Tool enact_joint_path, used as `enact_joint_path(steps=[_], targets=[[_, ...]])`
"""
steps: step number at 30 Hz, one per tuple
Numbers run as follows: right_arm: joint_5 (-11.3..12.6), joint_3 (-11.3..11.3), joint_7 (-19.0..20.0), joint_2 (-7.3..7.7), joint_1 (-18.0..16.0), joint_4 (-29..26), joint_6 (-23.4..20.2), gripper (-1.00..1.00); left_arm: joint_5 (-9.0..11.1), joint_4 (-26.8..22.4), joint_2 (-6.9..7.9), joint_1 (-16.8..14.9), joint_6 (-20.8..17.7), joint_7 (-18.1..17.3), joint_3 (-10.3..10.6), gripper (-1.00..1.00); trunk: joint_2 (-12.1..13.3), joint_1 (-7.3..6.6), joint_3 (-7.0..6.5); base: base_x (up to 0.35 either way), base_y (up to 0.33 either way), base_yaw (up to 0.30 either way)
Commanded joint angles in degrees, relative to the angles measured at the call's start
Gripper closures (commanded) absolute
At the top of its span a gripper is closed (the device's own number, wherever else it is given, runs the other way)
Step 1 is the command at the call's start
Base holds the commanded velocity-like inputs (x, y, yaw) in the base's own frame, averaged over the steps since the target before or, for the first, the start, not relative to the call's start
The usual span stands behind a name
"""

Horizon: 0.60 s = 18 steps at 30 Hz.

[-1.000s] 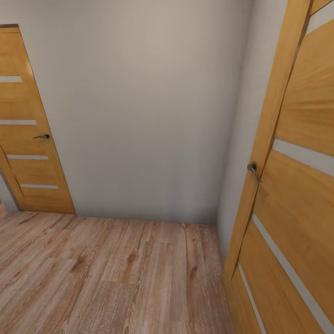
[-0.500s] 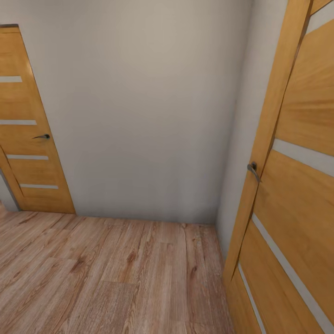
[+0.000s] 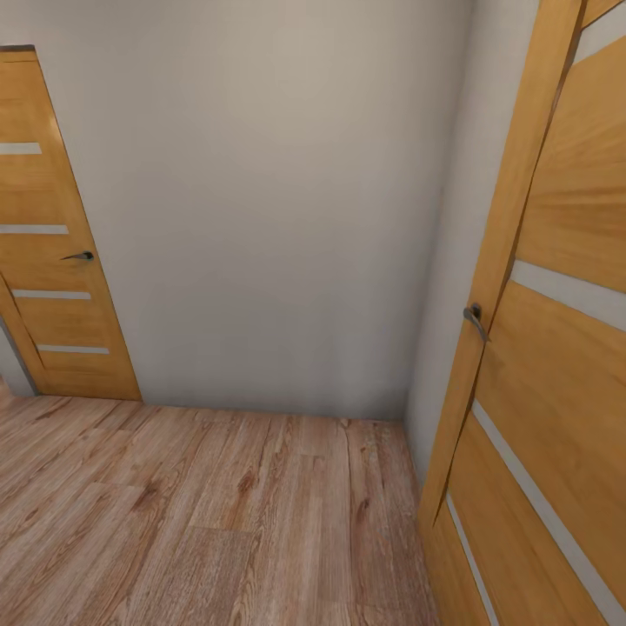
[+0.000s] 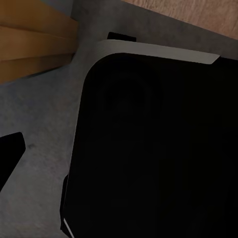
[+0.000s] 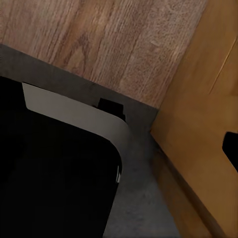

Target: Move the two storage containers from the living room to the garage. In the garage, place one container on the floor and stack the other container on top of it (either order is fine).

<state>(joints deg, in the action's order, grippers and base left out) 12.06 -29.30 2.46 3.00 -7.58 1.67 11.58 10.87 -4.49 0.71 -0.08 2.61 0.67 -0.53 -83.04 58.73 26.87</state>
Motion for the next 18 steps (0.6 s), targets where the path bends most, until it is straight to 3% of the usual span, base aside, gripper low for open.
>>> enact_joint_path(steps=[1, 5, 18], targets=[[0.60, -0.40, 0.09, -0.02, -0.07, 0.18, 0.29, -1.00, 0.28, 0.00, -0.01, -0.01, 0.12, 0.05, 0.00, -1.00, -0.03, 0.00, 0.05, 0.000, 0.000, 0.000], [0.60, -0.40, -0.13, -0.02, -0.07, 0.18, 0.28, -1.00, 0.27, 0.01, -0.01, -0.01, 0.12, 0.04, 0.07, -1.00, -0.03, 0.00, 0.05, 0.117, 0.000, 0.000], [0.60, -0.34, -0.18, -0.09, -0.07, 0.18, 0.42, -1.00, 0.29, 0.01, -0.01, -0.01, 0.08, 0.04, 0.09, -1.00, -0.03, 0.00, 0.05, 0.314, 0.000, 0.000]])
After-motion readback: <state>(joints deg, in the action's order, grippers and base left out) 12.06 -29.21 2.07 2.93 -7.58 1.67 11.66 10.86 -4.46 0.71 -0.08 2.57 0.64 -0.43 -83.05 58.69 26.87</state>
